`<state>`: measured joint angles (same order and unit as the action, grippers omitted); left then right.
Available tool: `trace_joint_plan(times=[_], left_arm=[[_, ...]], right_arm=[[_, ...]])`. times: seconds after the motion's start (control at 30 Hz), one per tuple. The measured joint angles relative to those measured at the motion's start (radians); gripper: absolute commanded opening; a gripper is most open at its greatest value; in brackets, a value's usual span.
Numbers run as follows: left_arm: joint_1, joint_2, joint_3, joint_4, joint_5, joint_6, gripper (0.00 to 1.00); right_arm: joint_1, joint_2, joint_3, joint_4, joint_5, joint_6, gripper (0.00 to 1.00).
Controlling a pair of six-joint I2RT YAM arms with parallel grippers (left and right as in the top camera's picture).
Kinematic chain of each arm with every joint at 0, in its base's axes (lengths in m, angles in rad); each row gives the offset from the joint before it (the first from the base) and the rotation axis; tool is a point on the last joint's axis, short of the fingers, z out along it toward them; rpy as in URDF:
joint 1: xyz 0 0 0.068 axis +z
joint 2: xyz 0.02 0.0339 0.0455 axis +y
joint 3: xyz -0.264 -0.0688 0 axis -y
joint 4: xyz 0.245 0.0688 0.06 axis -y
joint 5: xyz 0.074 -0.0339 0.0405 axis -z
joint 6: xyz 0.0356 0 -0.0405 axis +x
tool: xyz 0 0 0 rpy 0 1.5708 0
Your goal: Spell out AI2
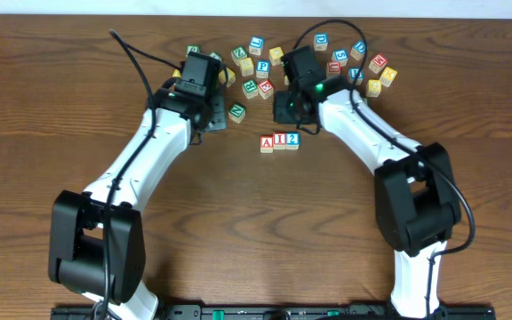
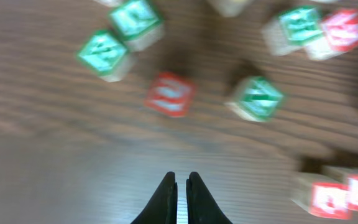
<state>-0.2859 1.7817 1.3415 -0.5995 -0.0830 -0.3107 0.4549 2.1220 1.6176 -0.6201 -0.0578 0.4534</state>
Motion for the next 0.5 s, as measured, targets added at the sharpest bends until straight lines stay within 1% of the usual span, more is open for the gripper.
trace_joint_plan(times=[0.13, 0.3, 0.4, 0.5], left_arm=[[0.046, 0.0, 0.0, -0.032, -0.058, -0.004, 0.08], [0.097, 0.0, 0.0, -0.049, -0.086, -0.006, 0.08], [0.108, 0.0, 0.0, -0.049, -0.094, -0.006, 0.08], [0.108, 0.0, 0.0, -0.048, -0.099, -0.006, 0.08]], right_arm=[[0.017, 0.034, 0.0, 0.003, 0.001, 0.01, 0.24], [0.021, 0.061, 0.0, 0.004, 0.006, 0.011, 0.22], [0.021, 0.07, 0.0, 0.003, 0.009, 0.013, 0.2], [0.021, 0.073, 0.0, -0.01, 0.009, 0.013, 0.2]])
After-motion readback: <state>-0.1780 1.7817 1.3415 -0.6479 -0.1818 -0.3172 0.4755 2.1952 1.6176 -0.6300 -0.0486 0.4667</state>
